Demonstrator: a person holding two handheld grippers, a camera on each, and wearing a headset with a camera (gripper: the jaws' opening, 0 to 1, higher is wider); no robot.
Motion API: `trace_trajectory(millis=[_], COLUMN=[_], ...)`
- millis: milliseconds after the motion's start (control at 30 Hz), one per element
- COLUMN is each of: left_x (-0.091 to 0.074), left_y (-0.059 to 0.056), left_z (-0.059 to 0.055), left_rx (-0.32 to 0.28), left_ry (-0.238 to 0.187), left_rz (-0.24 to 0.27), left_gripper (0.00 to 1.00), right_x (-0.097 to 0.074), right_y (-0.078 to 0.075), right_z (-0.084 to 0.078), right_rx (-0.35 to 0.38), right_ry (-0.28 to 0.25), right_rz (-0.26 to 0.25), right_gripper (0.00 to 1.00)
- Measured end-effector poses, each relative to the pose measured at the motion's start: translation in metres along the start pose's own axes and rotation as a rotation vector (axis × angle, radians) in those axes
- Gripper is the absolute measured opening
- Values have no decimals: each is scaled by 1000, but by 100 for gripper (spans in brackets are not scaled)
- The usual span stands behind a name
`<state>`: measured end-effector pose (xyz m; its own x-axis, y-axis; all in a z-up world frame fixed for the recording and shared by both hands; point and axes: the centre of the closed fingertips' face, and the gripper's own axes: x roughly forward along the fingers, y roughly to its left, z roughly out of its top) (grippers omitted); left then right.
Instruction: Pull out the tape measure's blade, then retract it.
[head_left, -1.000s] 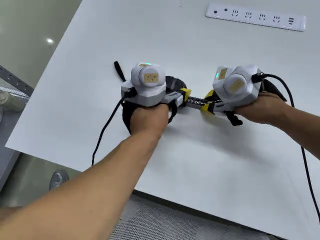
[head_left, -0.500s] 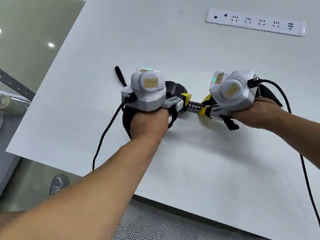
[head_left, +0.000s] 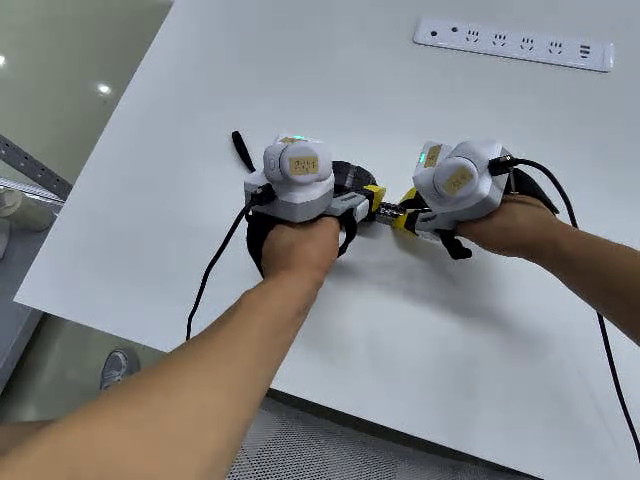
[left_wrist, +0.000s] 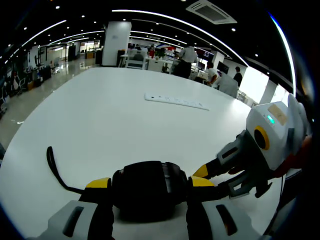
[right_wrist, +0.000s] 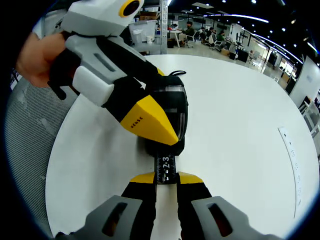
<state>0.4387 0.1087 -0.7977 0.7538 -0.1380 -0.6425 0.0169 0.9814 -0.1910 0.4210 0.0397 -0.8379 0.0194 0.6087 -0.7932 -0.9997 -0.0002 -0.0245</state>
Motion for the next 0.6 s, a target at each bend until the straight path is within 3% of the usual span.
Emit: trace_trajectory(millis=[600], left_x=[1], left_y=[0], left_z=[0], left_rx=[-5], left_ry=[-2], left_rz=[-3], left_gripper=[55], right_x=[5], right_y=[1], right_z=[8], right_rx=[3], right_ry=[-7], right_rz=[-6], right_gripper=[11])
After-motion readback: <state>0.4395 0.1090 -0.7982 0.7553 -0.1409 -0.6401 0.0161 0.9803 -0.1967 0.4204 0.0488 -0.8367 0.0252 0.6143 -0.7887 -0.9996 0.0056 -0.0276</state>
